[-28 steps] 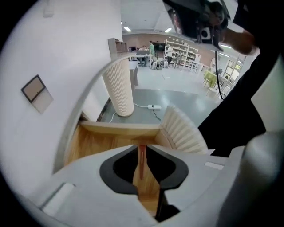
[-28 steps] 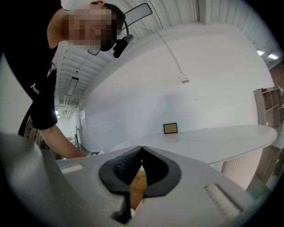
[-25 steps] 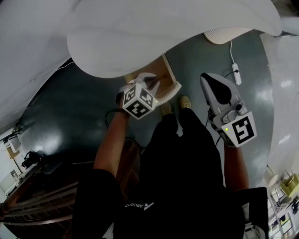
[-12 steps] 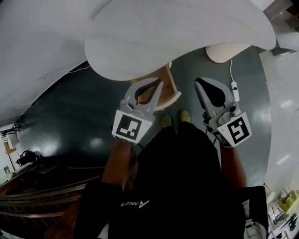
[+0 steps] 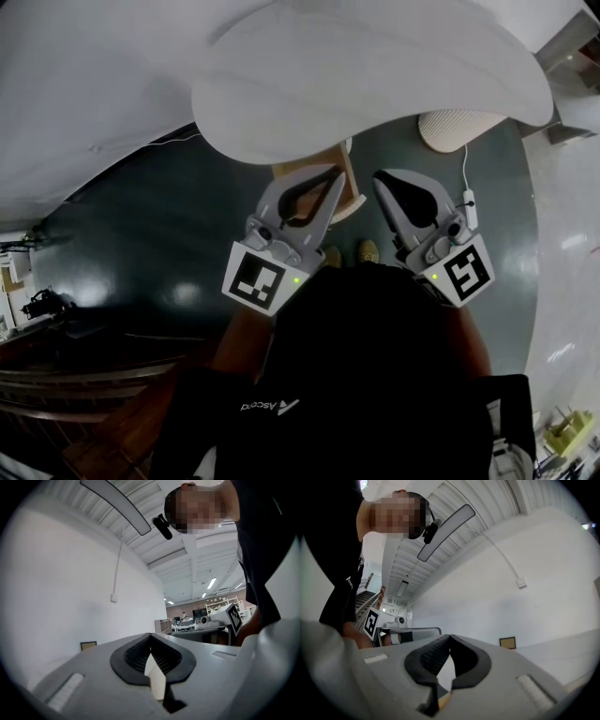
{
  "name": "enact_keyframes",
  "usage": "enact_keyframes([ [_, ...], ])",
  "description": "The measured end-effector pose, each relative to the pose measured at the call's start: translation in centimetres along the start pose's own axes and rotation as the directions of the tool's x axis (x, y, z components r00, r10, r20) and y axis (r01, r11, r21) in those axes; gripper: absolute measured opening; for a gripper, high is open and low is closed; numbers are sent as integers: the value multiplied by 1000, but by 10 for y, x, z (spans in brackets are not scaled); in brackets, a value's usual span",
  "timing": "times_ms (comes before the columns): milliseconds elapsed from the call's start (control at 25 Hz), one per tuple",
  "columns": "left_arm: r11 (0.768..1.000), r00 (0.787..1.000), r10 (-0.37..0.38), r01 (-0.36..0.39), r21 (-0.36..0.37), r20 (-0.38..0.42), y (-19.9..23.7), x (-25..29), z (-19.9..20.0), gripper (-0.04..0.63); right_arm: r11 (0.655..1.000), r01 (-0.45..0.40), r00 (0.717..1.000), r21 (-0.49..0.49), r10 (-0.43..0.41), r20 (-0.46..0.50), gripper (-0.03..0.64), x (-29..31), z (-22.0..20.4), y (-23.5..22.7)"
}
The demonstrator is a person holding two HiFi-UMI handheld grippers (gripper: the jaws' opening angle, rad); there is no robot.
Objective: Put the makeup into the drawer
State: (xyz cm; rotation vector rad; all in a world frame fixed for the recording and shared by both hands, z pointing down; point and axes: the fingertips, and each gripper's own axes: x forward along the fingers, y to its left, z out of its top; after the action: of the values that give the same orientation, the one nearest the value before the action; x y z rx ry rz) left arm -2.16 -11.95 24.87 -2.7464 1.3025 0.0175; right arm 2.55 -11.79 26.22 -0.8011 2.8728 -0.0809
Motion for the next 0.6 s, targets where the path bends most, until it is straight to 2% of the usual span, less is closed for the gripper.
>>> enact_keyframes([
  [600, 1000, 999, 12, -12, 8, 37, 6, -4, 19, 11, 996, 18, 999, -83, -15, 37, 3, 4, 25, -6],
])
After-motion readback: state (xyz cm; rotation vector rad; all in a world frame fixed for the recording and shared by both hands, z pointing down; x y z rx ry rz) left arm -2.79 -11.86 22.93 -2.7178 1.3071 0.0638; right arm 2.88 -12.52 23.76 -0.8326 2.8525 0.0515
